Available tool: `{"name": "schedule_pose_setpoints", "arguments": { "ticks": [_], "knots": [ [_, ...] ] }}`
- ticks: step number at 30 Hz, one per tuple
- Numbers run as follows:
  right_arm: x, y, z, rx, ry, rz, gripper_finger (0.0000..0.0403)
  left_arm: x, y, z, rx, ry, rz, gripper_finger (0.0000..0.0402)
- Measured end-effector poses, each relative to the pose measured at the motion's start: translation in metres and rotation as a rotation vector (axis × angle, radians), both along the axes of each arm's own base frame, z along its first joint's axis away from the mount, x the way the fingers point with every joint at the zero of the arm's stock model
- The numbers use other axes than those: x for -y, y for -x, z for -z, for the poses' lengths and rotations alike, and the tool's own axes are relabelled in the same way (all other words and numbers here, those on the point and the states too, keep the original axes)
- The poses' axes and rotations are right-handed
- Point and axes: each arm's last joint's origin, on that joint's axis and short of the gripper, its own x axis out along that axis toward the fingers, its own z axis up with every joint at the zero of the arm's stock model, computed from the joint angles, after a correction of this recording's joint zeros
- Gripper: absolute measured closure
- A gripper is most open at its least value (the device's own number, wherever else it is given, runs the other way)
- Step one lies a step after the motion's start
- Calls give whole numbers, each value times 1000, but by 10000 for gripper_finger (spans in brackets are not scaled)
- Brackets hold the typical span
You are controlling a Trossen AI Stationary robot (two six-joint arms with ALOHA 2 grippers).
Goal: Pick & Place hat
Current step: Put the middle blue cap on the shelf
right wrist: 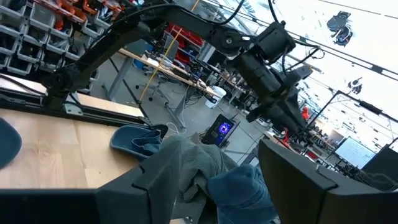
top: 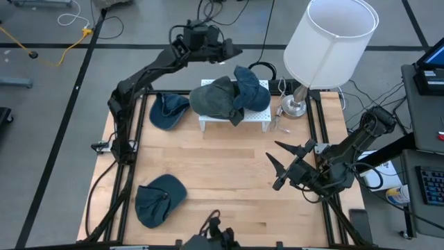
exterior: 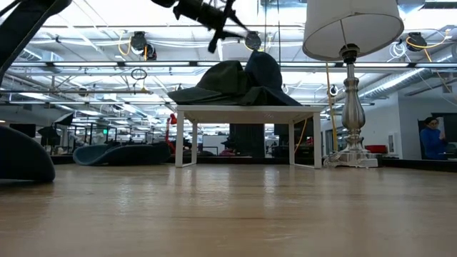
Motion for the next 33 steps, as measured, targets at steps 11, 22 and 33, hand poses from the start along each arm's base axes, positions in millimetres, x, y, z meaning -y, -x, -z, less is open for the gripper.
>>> {"name": "schedule_pose_setpoints", "arguments": {
  "ticks": [11, 22, 33],
  "knots": [
    [1, -1, 0, 0, 0, 5, 198, 1, -35, 47, -92, 144, 44, 309],
    [1, -1, 0, 0, 0, 6, 200, 32, -56, 65, -352, -331, 183, 309],
    [1, -1, 0, 0, 1, 3, 200, 50, -49, 86, -717, -488, 243, 309]
  ]
}}
